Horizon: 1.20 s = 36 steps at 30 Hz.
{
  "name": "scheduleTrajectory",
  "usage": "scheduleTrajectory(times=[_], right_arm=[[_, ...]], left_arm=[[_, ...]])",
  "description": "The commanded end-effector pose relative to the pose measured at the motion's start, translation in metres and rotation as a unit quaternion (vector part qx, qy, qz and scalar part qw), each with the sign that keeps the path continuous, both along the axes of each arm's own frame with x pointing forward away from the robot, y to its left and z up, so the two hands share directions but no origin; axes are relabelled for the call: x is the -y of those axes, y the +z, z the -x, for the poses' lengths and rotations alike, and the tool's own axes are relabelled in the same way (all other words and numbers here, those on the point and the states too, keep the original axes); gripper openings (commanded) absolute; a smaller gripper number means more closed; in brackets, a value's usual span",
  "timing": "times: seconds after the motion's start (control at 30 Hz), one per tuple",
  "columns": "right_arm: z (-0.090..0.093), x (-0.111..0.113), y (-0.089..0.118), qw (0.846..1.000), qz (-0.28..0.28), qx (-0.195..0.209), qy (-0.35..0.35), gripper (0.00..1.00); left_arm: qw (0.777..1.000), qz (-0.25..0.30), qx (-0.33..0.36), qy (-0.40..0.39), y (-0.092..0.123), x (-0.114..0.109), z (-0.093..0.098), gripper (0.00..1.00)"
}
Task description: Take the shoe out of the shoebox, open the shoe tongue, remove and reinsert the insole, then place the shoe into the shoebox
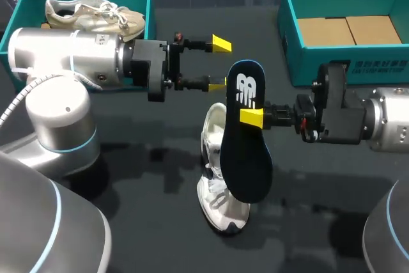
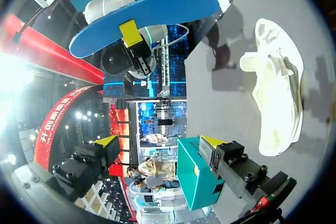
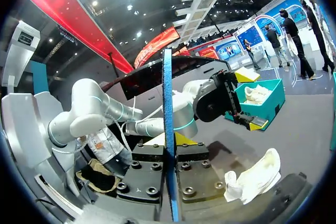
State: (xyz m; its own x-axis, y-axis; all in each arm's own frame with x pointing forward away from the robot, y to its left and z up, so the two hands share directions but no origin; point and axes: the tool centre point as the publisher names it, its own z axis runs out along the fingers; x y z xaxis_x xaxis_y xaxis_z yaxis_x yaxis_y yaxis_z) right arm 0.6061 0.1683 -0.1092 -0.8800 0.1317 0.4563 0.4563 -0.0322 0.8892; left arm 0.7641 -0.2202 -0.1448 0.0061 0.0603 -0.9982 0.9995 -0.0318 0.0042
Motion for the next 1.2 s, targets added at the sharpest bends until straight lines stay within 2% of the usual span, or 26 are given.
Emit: scheduleTrajectory(times=[0.03,0.23,0.77,0.87,0.97,1.1,1.2], right_arm=[[-0.019,0.021,0.003,1.000,0.001,-0.026,0.003,0.00],[-0.053,0.045,-0.006,0.996,0.001,-0.088,0.006,0.00],[-0.053,0.045,-0.006,0.996,0.001,-0.088,0.006,0.00],[-0.065,0.051,-0.008,0.988,0.003,-0.157,-0.001,0.00],[-0.080,0.056,-0.009,0.980,0.007,-0.197,-0.008,0.00],[-0.101,0.063,-0.012,0.972,0.007,-0.232,-0.025,0.00],[-0.101,0.063,-0.012,0.972,0.007,-0.232,-0.025,0.00]], left_arm=[[1.000,0.000,0.001,0.000,0.000,0.001,0.000,1.00],[1.000,0.000,0.001,0.000,0.000,0.001,0.000,1.00],[1.000,0.000,0.001,0.000,0.000,0.001,0.000,1.00],[1.000,0.000,0.001,0.000,0.000,0.001,0.000,1.00],[1.000,0.000,0.001,0.000,0.000,0.001,0.000,1.00],[1.000,0.000,0.001,0.000,0.000,0.001,0.000,1.00],[1.000,0.000,0.001,0.000,0.000,0.001,0.000,1.00]])
